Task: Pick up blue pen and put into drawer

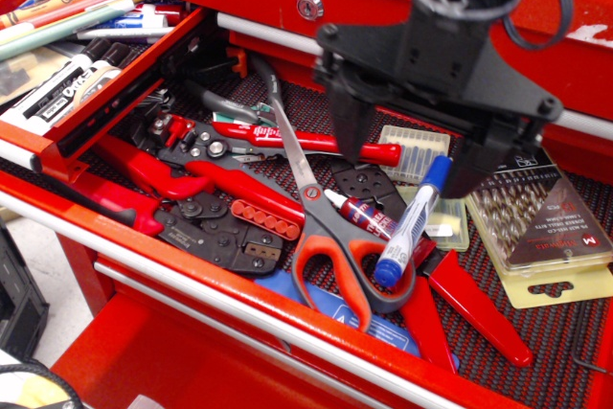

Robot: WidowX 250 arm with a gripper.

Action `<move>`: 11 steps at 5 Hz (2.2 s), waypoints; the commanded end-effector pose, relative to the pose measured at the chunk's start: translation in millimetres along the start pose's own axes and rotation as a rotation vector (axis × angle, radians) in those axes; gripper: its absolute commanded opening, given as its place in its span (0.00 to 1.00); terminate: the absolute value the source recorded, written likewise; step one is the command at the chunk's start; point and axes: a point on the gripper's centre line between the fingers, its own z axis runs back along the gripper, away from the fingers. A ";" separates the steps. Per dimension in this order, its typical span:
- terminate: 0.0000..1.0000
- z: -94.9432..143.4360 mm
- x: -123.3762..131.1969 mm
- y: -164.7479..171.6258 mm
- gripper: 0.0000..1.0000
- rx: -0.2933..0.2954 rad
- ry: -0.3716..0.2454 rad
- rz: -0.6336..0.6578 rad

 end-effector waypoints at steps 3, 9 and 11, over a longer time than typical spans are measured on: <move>0.00 -60.2 37.2 -22.0 1.00 -0.107 -0.054 -0.091; 0.00 -94.0 2.5 -17.8 0.00 -0.041 -0.063 -0.024; 0.00 -51.7 11.4 6.7 0.00 0.013 -0.043 0.116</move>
